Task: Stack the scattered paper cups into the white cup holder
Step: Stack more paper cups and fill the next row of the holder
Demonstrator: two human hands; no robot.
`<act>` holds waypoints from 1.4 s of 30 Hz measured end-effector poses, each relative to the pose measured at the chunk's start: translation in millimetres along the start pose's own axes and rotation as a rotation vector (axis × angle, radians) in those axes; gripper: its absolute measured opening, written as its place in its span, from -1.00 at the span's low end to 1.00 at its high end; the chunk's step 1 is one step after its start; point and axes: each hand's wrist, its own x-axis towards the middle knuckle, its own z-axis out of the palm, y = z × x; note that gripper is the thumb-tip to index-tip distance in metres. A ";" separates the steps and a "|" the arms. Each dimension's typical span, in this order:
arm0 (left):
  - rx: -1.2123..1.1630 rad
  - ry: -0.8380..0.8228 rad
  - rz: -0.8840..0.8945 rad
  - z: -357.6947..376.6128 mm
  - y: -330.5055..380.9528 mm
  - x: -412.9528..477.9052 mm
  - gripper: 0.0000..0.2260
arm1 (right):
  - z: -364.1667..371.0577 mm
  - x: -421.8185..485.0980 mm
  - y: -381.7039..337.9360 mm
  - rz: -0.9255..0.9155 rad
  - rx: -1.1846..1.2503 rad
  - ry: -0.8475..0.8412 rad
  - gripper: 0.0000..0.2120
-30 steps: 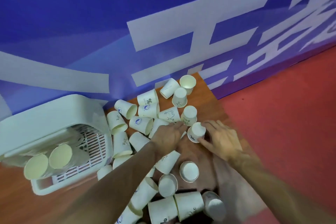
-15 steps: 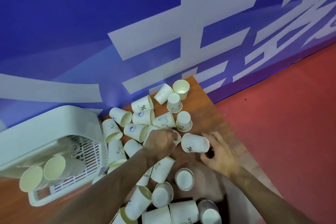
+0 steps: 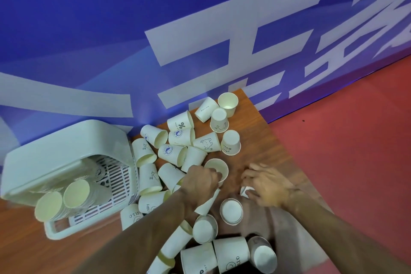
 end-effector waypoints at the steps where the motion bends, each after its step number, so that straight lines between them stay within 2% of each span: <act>1: 0.004 0.006 -0.002 -2.5 0.0 -3.1 -0.87 | -0.7 1.5 -2.3 -0.005 -0.026 -0.023 -0.68; 4: 0.014 0.024 -0.017 -12.2 -2.8 -13.6 -0.88 | -5.1 3.0 -12.1 0.025 -0.028 0.031 -0.70; 7: 0.016 0.018 -0.036 -22.1 -8.0 -31.8 -0.90 | -19.2 5.5 -27.0 0.037 -0.122 0.205 -0.82; 11: -0.002 0.056 -0.059 -36.8 -23.6 -67.0 -0.90 | -50.5 18.3 -43.1 -0.011 -0.188 0.466 -0.83; 13: -0.028 0.101 -0.080 -44.8 -34.7 -87.7 -0.92 | -67.1 26.8 -54.4 -0.031 -0.195 0.524 -0.84; 18: -0.025 0.146 -0.122 -63.7 -68.6 -158.6 -0.92 | -95.1 51.8 -106.5 -0.006 -0.217 0.495 -0.88; 22: -0.029 0.124 -0.255 -55.5 -100.2 -222.1 -0.95 | -106.6 81.9 -165.2 0.000 -0.196 0.486 -0.87; 26: -0.027 0.096 -0.387 -42.1 -134.7 -291.9 -0.91 | -107.8 115.5 -230.7 -0.076 -0.107 0.529 -0.88; 31: -0.012 0.106 -0.512 -29.8 -168.1 -361.4 -0.98 | -103.1 148.1 -298.6 -0.202 0.006 0.586 -0.95; 36: -0.001 0.127 -0.574 -27.7 -187.5 -393.8 -0.77 | -100.9 169.7 -335.4 -0.228 0.048 0.571 -0.99; 42: -0.010 0.105 -0.581 -15.3 -203.8 -399.1 -0.72 | -95.7 187.3 -350.4 -0.185 0.068 0.575 -0.92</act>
